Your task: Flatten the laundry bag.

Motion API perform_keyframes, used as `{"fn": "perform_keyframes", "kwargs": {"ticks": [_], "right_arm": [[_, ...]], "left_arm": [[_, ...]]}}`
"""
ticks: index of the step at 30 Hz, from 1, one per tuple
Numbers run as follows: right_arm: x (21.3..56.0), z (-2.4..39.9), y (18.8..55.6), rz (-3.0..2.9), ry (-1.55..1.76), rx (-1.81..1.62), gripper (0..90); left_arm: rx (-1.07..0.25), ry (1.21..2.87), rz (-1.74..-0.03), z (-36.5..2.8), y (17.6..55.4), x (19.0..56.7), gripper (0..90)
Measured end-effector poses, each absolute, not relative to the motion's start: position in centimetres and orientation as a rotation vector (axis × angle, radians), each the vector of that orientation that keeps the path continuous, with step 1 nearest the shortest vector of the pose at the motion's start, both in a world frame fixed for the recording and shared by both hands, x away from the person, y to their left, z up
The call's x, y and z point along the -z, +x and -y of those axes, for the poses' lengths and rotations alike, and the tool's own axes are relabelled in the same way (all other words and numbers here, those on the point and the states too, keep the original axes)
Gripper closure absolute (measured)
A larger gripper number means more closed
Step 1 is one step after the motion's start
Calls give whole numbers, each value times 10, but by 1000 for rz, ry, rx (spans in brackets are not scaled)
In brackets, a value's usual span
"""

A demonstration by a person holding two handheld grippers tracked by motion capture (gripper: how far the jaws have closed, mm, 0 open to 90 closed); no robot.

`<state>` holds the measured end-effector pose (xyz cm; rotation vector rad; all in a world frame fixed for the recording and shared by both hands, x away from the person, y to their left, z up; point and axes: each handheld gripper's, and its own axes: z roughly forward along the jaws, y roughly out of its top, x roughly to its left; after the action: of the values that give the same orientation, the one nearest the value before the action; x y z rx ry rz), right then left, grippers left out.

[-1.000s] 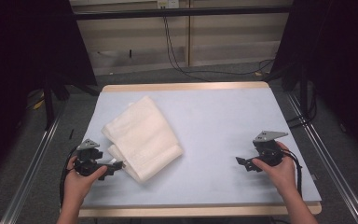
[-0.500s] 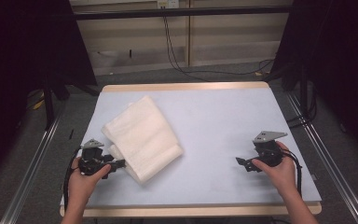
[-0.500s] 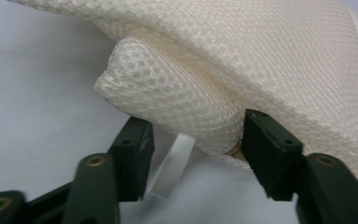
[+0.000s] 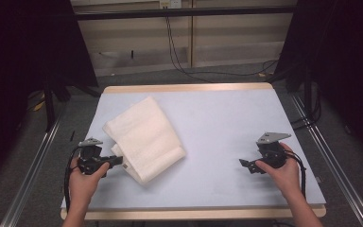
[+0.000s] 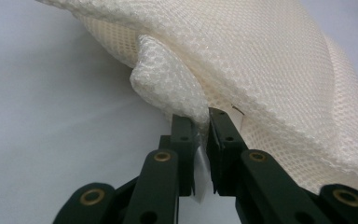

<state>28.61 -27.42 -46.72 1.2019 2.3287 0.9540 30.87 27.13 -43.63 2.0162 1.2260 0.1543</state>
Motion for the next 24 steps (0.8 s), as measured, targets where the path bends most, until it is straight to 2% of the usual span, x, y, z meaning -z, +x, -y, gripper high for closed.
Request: {"fn": "perform_keyframes", "kwargs": {"ticks": [24], "right_arm": [[467, 269, 289, -2359, 1154, -970, 28]], "left_arm": [[-156, 1983, -1177, -255, 329, 399, 830]]}}
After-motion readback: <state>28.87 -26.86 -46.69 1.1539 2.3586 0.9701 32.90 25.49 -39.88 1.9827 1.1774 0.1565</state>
